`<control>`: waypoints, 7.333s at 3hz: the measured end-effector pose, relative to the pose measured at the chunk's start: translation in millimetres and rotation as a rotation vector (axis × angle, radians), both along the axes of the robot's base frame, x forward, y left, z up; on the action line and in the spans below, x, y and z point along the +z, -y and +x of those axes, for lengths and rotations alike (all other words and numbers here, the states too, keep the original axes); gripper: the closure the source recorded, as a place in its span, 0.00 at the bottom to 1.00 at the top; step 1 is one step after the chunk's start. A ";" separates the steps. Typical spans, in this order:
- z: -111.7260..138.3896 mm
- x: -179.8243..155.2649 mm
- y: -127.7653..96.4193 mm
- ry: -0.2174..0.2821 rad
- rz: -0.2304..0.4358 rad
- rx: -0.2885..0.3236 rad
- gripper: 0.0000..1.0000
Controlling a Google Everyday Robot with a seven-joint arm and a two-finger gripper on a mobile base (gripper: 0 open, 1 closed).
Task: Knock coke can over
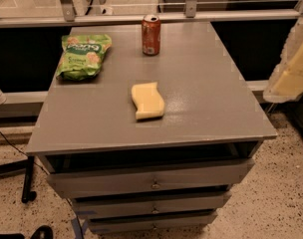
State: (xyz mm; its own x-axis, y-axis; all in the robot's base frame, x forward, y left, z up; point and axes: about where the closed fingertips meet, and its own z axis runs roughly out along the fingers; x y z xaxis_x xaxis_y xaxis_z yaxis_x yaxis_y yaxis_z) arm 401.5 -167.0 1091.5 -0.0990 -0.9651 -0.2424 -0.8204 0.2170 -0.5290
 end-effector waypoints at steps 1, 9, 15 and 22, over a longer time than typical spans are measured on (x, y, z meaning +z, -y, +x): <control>0.0 0.0 0.0 0.000 0.000 0.000 0.00; 287.6 -128.2 -57.6 0.083 0.702 -0.029 0.00; 414.0 -180.4 -107.2 0.046 1.014 0.043 0.00; 379.8 -154.7 -111.2 -0.034 0.901 0.177 1.00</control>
Offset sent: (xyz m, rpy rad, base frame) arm 0.0285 0.0005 -0.0116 0.0531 -0.0712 0.0091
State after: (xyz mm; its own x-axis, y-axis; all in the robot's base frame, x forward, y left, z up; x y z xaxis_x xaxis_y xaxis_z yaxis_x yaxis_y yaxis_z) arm 781.3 -55.7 936.8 0.0110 -0.4145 -0.9100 -0.8930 0.4054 -0.1954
